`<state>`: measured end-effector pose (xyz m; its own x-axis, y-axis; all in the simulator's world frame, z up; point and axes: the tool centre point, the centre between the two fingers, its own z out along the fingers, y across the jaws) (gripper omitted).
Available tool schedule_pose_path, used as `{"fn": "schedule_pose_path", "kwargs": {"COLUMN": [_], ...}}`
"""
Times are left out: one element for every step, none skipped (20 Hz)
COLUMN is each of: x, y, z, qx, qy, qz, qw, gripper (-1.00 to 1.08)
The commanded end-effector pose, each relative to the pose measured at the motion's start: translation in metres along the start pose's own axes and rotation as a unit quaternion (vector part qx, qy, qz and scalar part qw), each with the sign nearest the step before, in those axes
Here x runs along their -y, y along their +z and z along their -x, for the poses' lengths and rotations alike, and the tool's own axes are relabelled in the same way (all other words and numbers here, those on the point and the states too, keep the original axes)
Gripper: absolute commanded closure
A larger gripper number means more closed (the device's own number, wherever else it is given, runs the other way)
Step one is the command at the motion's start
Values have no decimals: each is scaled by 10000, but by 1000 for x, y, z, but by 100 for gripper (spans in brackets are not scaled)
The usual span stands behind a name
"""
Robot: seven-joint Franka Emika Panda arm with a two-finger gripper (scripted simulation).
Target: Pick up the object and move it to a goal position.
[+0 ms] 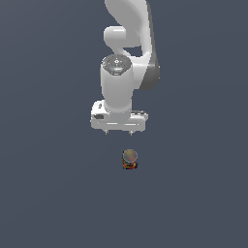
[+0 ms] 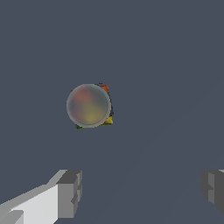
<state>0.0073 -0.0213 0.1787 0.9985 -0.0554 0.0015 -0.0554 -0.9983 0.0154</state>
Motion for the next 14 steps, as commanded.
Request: {"fn": "schedule_pose_path", "kwargs": {"x": [0,0,0,1,1,2,3,3,4,4,4,4,4,4], "y": [0,0,-1,-2,-3,-5,-7,-9,-10,-10,-10,-10,-9,-9], "z": [0,0,-1,-2,-4,-5,-7,-9,-10,-10,-10,-10,-10,-10], "qx": [0,-3,-10,-23,-41,-64,-85,-102,-113,-119,-119,-116,-112,-112], "qy": [0,-5,-19,-43,-76,-117,-157,-187,-206,-216,-216,-210,-207,-210], "qz": [0,2,9,21,37,57,77,92,103,108,108,105,102,102], "qw": [10000,10000,10000,10000,10000,9999,9998,9997,9997,9996,9996,9997,9997,9997], "gripper": [-92,-92,-92,-92,-92,-92,-92,-92,-92,-92,-92,-92,-92,-92]}}
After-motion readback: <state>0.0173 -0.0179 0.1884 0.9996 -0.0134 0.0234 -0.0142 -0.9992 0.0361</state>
